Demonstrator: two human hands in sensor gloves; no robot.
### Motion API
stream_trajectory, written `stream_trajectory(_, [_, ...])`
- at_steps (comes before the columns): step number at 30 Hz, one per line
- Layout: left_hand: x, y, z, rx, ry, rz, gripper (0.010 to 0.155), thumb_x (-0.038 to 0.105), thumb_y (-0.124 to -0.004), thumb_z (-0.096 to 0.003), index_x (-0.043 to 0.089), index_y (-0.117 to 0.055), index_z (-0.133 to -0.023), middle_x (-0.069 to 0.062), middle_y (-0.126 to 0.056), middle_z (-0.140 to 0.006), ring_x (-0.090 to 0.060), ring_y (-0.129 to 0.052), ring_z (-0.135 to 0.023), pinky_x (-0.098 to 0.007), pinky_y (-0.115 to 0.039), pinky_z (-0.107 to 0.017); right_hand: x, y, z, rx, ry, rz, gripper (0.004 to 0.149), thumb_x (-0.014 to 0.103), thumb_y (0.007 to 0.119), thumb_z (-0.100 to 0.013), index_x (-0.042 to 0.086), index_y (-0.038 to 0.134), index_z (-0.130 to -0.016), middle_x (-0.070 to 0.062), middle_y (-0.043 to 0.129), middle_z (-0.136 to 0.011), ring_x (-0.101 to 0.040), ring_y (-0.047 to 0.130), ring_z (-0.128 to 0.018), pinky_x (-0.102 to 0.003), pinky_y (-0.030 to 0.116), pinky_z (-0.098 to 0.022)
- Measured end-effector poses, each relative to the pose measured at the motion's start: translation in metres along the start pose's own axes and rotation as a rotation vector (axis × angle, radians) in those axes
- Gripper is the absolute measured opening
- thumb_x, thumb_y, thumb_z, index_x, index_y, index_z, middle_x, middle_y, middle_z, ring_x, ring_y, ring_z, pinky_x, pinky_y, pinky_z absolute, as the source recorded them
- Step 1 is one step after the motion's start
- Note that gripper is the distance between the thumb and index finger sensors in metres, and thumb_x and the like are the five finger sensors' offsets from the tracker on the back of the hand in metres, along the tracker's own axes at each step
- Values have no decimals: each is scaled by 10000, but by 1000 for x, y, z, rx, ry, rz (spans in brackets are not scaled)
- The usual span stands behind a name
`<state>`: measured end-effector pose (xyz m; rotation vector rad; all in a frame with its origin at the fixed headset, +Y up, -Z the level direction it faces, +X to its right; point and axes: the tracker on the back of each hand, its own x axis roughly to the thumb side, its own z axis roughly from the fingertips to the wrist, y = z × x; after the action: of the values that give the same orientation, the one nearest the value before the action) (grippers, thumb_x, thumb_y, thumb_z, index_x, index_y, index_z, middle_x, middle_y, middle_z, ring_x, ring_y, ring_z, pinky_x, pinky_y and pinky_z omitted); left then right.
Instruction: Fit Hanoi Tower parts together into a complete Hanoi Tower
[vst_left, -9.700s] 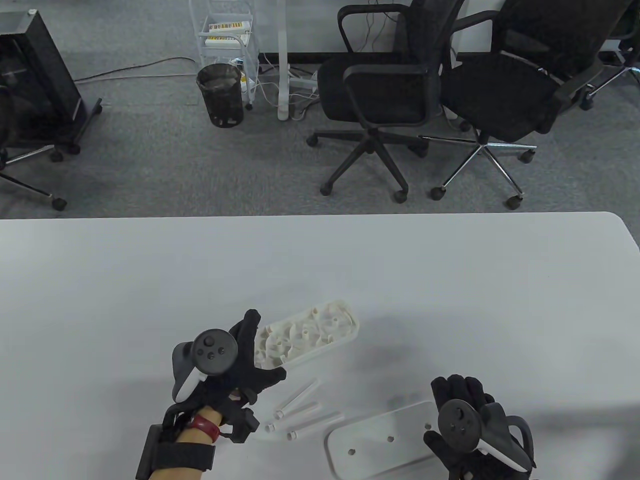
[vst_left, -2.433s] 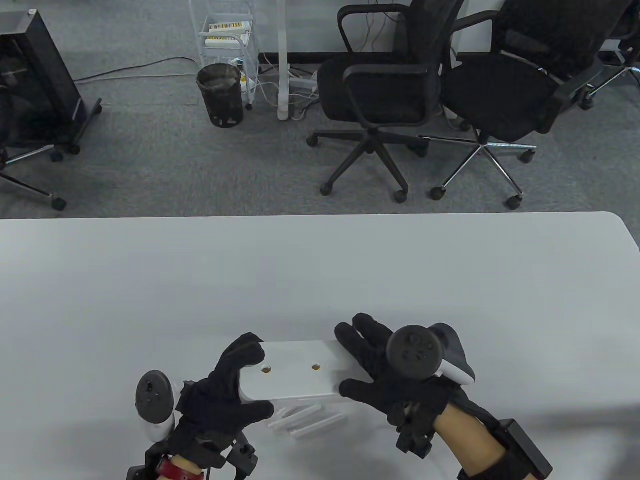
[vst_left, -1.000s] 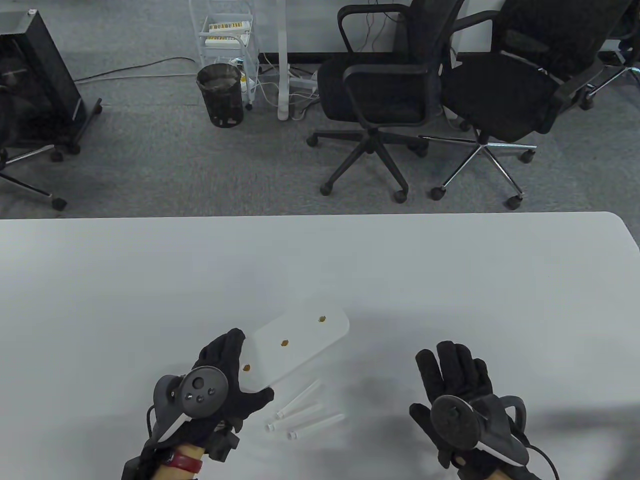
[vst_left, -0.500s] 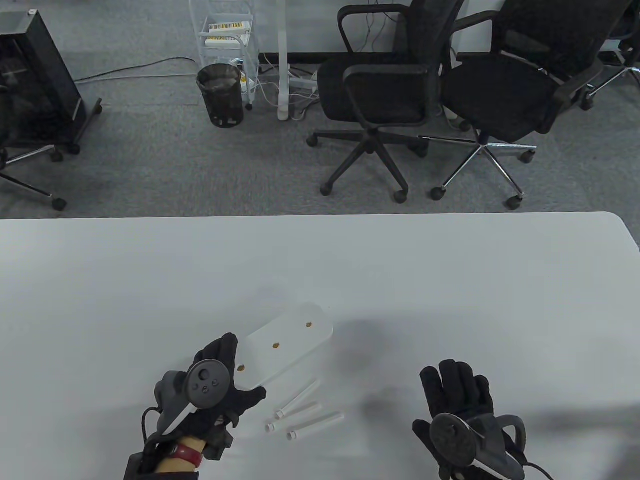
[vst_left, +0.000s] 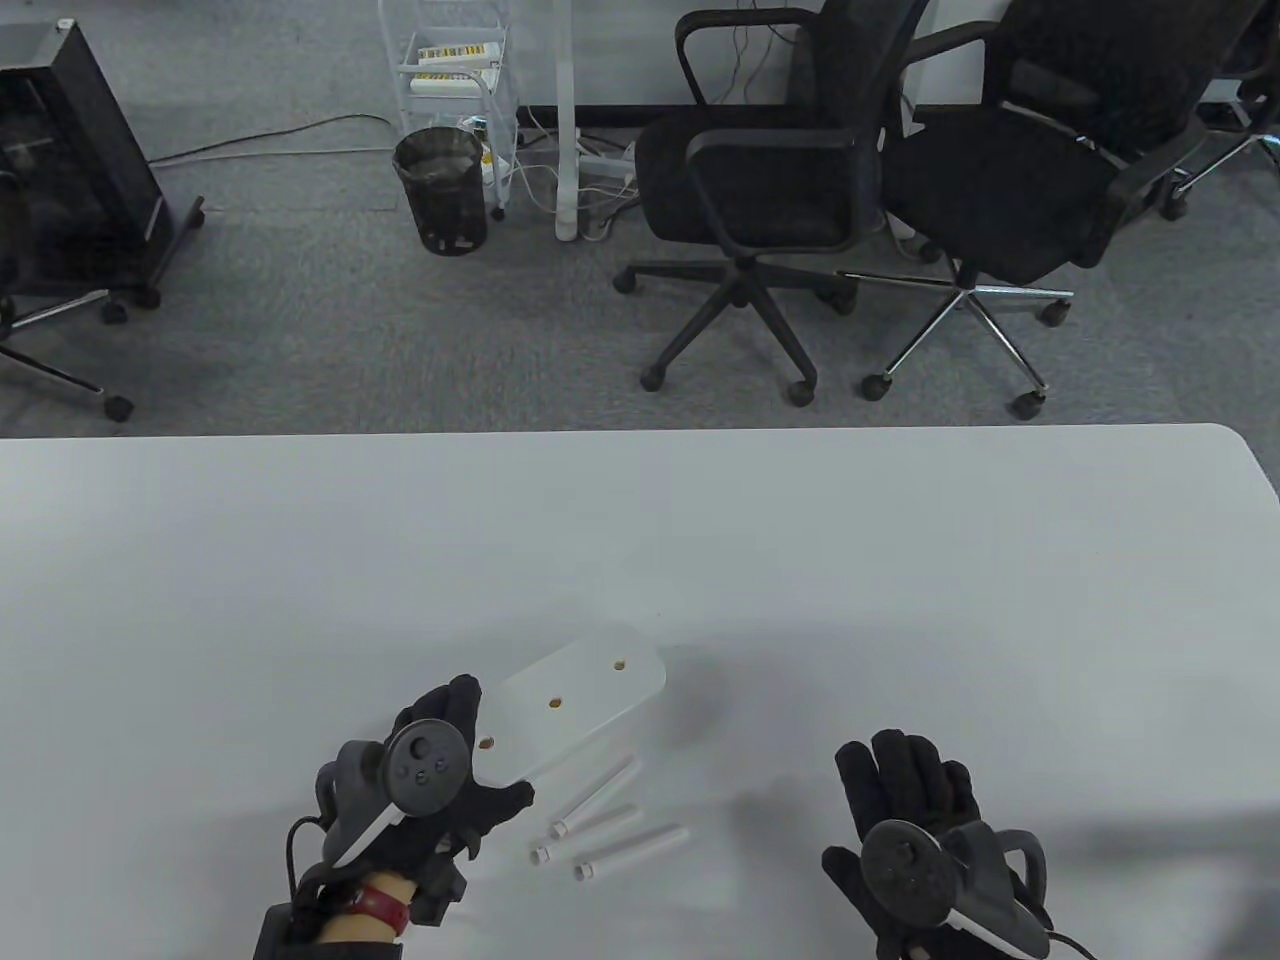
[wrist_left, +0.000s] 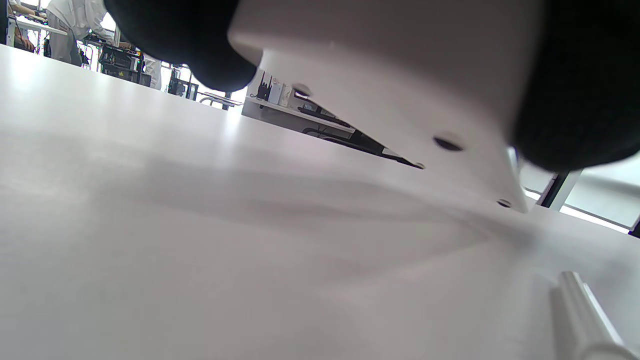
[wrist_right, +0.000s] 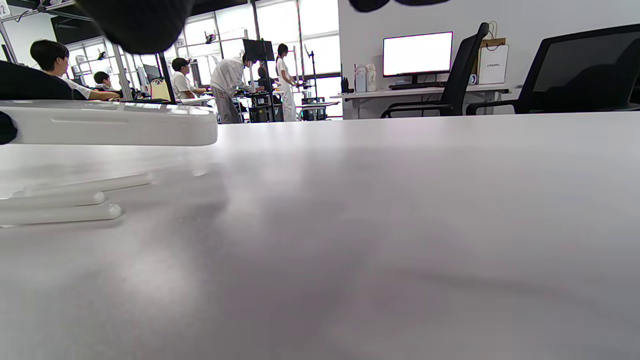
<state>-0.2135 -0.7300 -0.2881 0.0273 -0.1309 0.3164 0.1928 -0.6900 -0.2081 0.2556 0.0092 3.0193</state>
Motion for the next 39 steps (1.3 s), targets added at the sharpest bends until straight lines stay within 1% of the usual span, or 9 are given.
stream_trajectory(7, [-4, -8, -2, -41, 13, -15, 1136, 656, -991, -261, 82, -475, -1096, -228, -590, -1061, -492, -736, -903, -609, -653, -689, -1, 0, 0, 16, 1, -17, 847, 503, 710, -392, 149, 292, -1038, -238, 238, -1118, -537, 285, -1005, -705, 314, -695])
stream_trajectory(10, [-6, -9, -3, -83, 32, -8, 1131, 653, -984, -270, 93, -462, -1102, -223, -577, -1075, -494, -728, -914, -610, -646, -694, -2, 0, 0, 25, 1, -26, 842, 502, 710, -393, 150, 300, -1038, -238, 242, -1120, -539, 288, -1004, -704, 315, -695])
stream_trajectory(12, [-7, -11, -2, -75, 26, -21, 1124, 647, -980, -275, 107, -451, -1107, -216, -566, -1089, -494, -725, -925, -613, -640, -694, -1, 0, 0, 31, 0, -28, 841, 502, 710, -392, 149, 303, -1038, -237, 266, -1116, -540, 287, -1004, -703, 317, -696])
stream_trajectory(14, [-9, -13, -3, -114, 37, -43, 1122, 651, -962, -286, 116, -424, -1112, -210, -551, -1100, -489, -722, -939, -615, -636, -697, -1, 1, -1, 38, -1, -30, 839, 502, 709, -393, 149, 306, -1039, -237, 266, -1117, -540, 290, -1003, -703, 320, -695])
stream_trajectory(21, [-13, -20, -4, -157, 56, -67, 1123, 634, -944, -304, 136, -352, -1118, -207, -492, -1126, -492, -683, -971, -627, -605, -704, -1, 2, -1, 58, -2, -44, 830, 502, 708, -393, 152, 321, -1039, -240, 273, -1118, -542, 296, -1002, -702, 325, -695])
stream_trajectory(29, [-19, -29, -6, -236, 89, -95, 1127, 610, -938, -320, 126, -301, -1114, -226, -450, -1129, -504, -671, -970, -591, -637, -692, 0, 2, 0, 68, 3, -27, 828, 501, 708, -394, 156, 321, -1039, -238, 287, -1120, -542, 297, -1003, -701, 326, -697])
stream_trajectory(33, [-20, -38, -6, -283, 96, -114, 1139, 593, -925, -337, 125, -228, -1107, -231, -386, -1131, -495, -607, -990, -591, -607, -703, 0, 4, -1, 77, -1, -31, 827, 500, 708, -393, 155, 323, -1039, -238, 292, -1119, -543, 302, -1002, -701, 328, -696])
stream_trajectory(35, [-20, -40, -6, -289, 98, -149, 1144, 601, -909, -340, 132, -196, -1103, -222, -358, -1133, -479, -586, -993, -580, -593, -711, 1, 5, -1, 81, -4, -28, 826, 501, 708, -392, 158, 325, -1038, -238, 295, -1119, -544, 305, -1001, -700, 331, -696])
stream_trajectory(39, [-20, -40, -7, -302, 104, -142, 1147, 596, -906, -345, 134, -177, -1101, -221, -338, -1135, -481, -567, -998, -583, -579, -715, 2, 6, 0, 88, -7, -27, 826, 501, 708, -393, 156, 325, -1038, -239, 298, -1119, -543, 307, -1002, -700, 335, -695])
